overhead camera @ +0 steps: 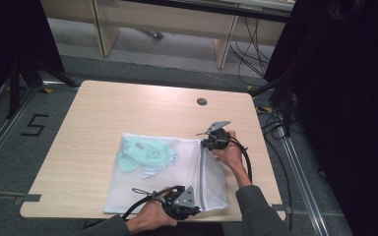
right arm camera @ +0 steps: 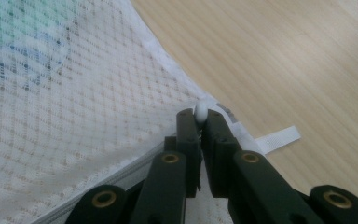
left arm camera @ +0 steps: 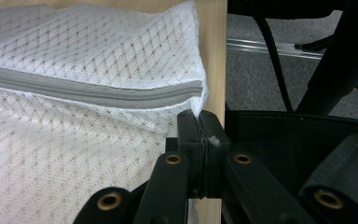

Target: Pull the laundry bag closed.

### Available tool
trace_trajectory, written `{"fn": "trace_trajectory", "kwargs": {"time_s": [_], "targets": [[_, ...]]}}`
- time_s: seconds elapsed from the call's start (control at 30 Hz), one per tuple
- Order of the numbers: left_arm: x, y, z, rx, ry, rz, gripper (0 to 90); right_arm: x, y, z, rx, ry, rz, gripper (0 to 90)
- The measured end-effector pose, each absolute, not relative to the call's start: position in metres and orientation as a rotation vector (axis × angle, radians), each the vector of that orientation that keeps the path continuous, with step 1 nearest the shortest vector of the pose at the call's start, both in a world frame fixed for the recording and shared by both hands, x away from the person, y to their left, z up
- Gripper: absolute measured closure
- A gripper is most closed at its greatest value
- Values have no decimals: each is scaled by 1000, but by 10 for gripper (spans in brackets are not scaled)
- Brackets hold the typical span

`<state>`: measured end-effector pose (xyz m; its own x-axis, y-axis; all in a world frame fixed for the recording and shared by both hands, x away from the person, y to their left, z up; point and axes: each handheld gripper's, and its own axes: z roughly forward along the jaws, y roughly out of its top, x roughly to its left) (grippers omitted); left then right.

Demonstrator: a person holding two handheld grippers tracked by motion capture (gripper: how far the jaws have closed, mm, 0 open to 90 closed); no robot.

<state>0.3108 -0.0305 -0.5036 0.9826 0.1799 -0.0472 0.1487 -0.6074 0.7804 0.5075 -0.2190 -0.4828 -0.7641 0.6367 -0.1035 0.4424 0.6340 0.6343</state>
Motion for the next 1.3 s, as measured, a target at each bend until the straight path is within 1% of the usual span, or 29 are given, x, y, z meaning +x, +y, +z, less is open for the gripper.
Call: {"fn": "trace_trajectory", "kwargs": {"time_s": [0.03, 0.07, 0.2, 0.5, 0.8, 0.97, 1.27, 1.3], "targets": [[313, -28, -500, 2215, 250, 18, 890, 508, -219, -483, 854, 2534, 868, 863], [313, -28, -500, 2215, 250, 18, 890, 507, -218, -482, 899, 2530, 863, 863], [312, -28, -503, 2226, 255, 34, 890, 509, -219, -483, 880, 2517, 876, 863], [316, -26, -506, 2228, 295, -7, 888, 509, -216, -484, 876, 2519, 865, 863], [322, -22, -502, 2226, 301, 21, 877, 512, -219, -483, 873, 2503, 858, 861], [325, -21, -505, 2230, 319, 12, 871, 512, -215, -485, 897, 2467, 875, 858], [325, -20, -506, 2229, 330, 20, 828, 513, -214, -486, 912, 2475, 865, 842], [326, -19, -506, 2225, 331, 26, 812, 514, -214, -486, 928, 2463, 875, 824]]}}
